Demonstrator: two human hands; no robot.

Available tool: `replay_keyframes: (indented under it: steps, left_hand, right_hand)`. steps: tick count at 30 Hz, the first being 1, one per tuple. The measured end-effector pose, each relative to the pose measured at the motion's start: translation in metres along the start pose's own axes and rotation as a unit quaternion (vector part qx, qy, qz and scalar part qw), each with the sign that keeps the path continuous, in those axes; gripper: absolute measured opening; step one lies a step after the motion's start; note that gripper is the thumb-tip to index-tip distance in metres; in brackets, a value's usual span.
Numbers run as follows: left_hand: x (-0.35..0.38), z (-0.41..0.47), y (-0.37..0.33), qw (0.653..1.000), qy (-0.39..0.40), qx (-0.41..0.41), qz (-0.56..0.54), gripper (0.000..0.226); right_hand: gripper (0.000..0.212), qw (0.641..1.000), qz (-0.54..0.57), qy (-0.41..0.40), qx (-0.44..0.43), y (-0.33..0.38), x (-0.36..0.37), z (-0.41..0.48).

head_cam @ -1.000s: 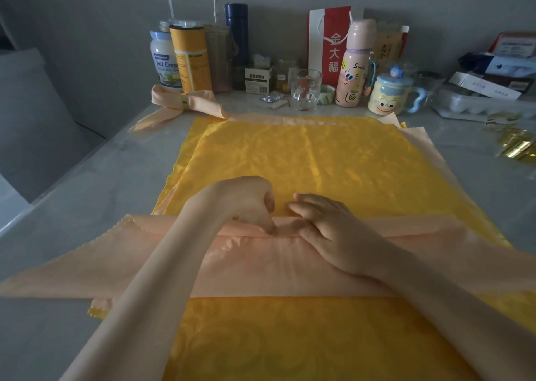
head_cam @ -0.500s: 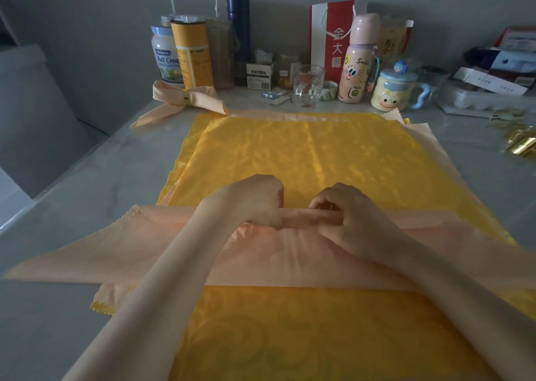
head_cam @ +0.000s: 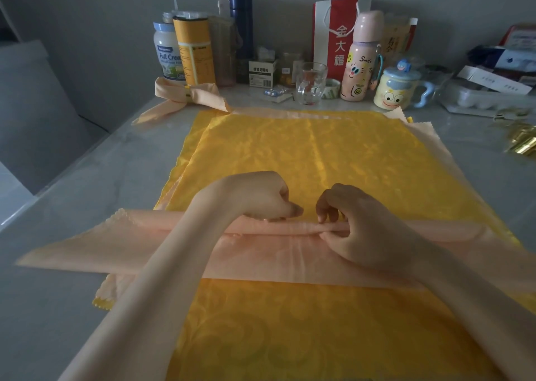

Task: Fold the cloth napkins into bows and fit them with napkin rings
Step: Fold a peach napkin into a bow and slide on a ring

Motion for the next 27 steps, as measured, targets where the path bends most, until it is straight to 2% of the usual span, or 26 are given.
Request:
replay_keyframes:
  steps: [2,4,6,9,11,13,15,18,20,24,27]
  left_hand:
    - [0.004,0.000,0.002,1.000,0.017,-0.012,0.011,0.033]
    - [0.009,0.000,0.006,0.999,0.035,-0.029,0.022,0.033]
    - [0.015,0.001,0.010,0.997,0.053,-0.045,0.028,0.035]
    - [0.018,0.001,0.012,0.995,0.073,-0.055,0.026,0.034]
    - [0.019,-0.001,0.012,0.994,0.092,-0.055,0.015,0.028]
    - [0.020,-0.002,0.013,0.993,0.106,-0.052,0.003,0.025]
    - [0.020,-0.001,0.015,0.993,0.102,-0.056,0.012,0.027]
    - [0.017,-0.001,0.012,0.995,0.073,-0.058,0.045,0.036]
    - [0.015,-0.003,0.008,0.995,0.059,-0.051,0.060,0.042]
    - [0.016,-0.006,0.003,0.995,0.061,-0.036,0.072,0.041]
    - [0.015,-0.004,-0.001,0.996,0.050,-0.014,0.075,0.037]
  right_hand:
    - [0.015,0.998,0.031,0.058,0.014,-0.001,0.005,-0.001]
    - [0.018,0.993,0.070,0.084,0.034,-0.003,0.009,0.000]
    - [0.030,0.994,0.058,0.067,0.056,-0.004,0.010,0.003]
    - [0.038,0.995,-0.055,0.044,0.077,-0.006,0.014,0.006]
    - [0.030,0.993,-0.088,0.013,0.072,-0.005,0.013,0.006]
    - [0.019,0.993,-0.110,-0.037,0.029,0.002,0.010,0.005]
    - [0.039,0.993,-0.111,-0.034,-0.011,0.008,0.017,0.005]
    - [0.072,0.993,-0.113,0.039,-0.013,0.010,0.033,0.007]
    - [0.083,0.991,-0.114,0.066,-0.011,0.005,0.038,0.008]
    - [0.085,0.994,-0.093,0.056,-0.009,0.001,0.037,0.009]
    - [0.072,0.998,-0.043,0.040,-0.006,0.001,0.027,0.008]
Point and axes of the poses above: each hand's wrist, its own z-axis towards the middle knuckle, its own x-axis out of the palm, y = z × x, the point moved 9 cm from there along z, towards the middle knuckle, and after that the axes turned 11 degrees about -z, right-handed, at the moved point
